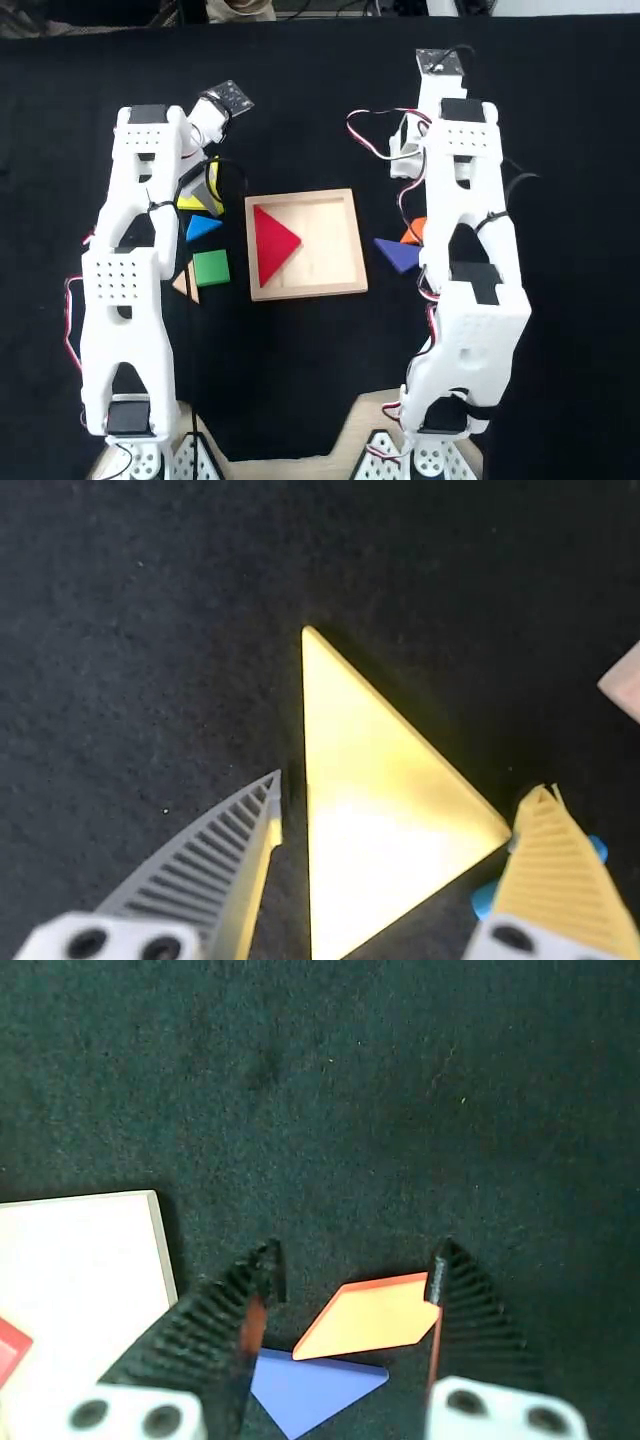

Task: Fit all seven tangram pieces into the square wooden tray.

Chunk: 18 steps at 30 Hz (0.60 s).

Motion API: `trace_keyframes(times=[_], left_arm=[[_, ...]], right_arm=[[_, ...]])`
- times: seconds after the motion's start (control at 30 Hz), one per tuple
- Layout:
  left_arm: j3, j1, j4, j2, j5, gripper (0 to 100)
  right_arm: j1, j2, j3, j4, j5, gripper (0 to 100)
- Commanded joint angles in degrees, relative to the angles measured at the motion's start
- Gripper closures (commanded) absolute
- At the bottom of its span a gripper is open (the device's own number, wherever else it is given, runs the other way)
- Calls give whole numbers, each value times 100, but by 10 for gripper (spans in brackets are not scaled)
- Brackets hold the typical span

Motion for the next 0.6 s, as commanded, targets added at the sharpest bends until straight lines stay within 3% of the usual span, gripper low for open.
trace_keyframes(times=[0.0,0.23,0.57], left_arm=[[-233,-119,62,88,-18,651],[-277,-127,527,97,-35,655],[-268,-66,765,141,-246,806]], right_arm=[[70,-312,31,-97,35,766],[70,-312,31,-132,35,766],[70,-312,31,-123,35,766]])
